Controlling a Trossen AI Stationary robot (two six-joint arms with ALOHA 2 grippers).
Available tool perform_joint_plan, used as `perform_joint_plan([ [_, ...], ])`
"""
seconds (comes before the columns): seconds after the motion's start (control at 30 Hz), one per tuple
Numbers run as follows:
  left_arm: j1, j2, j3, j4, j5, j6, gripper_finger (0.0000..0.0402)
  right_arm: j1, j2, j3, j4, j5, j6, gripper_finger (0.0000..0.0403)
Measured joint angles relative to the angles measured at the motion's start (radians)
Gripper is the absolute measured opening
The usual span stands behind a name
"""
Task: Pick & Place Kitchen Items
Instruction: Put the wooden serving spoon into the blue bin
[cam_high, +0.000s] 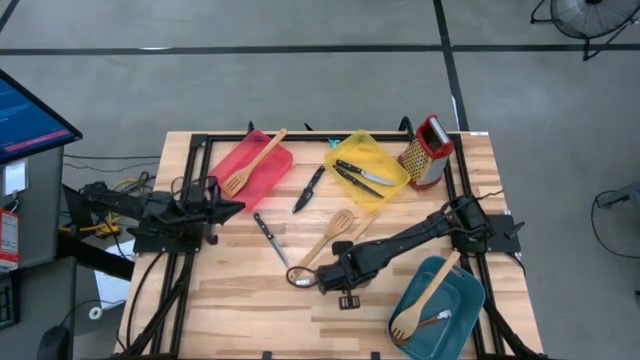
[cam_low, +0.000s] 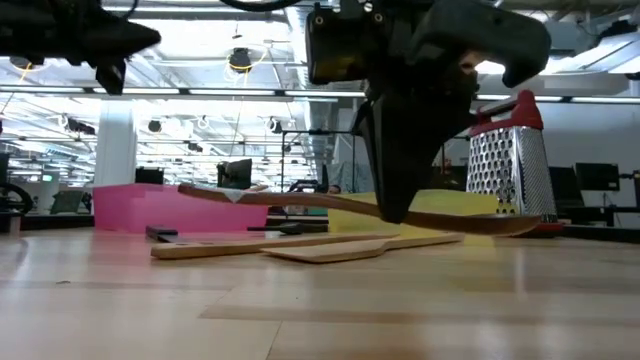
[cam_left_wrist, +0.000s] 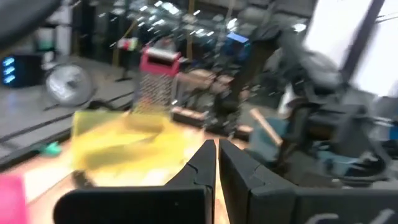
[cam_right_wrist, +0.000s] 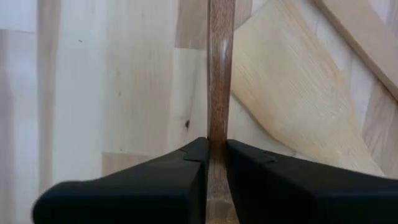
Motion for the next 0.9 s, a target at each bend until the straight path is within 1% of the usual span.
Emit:
perform_joint_plan([
  [0.13, 0.0, -0.097, -0.016, -0.016, 0.121, 0.039, 0.0001, 0.005, 0.0, 0.0, 0.01, -0.002, -0.009, 0.0035],
  [0.3, 0.001, -0.102, -0.065, -0.006, 0.23, 0.036, 0.0001, 0.005, -0.012, 0.009, 0.028, -0.006, -0.046, 0.0035],
  [0.43, 0.001, -0.107, -0.121, 0.032, 0.241, 0.013, 0.0001, 0.003, -0.049, 0.02, 0.041, -0.007, -0.058, 0.0035],
  [0.5, 0.001, -0.107, -0.146, 0.062, 0.264, 0.016, 0.0001, 0.001, -0.073, 0.021, 0.054, -0.003, -0.058, 0.0035],
  [0.63, 0.001, -0.103, -0.146, 0.079, 0.29, 0.035, 0.0001, -0.004, -0.143, 0.021, 0.071, -0.001, -0.061, 0.0035],
  [0.73, 0.001, -0.104, -0.146, 0.077, 0.308, 0.058, 0.0002, -0.006, -0.19, 0.021, 0.125, 0.001, -0.096, 0.0035],
  [0.83, 0.001, -0.1, -0.146, 0.077, 0.277, 0.067, 0.0003, -0.013, -0.245, 0.022, 0.209, 0.002, -0.137, 0.0035],
  [0.9, 0.001, -0.097, -0.146, 0.078, 0.225, 0.066, 0.0004, -0.017, -0.283, 0.023, 0.245, 0.003, -0.157, 0.0035],
])
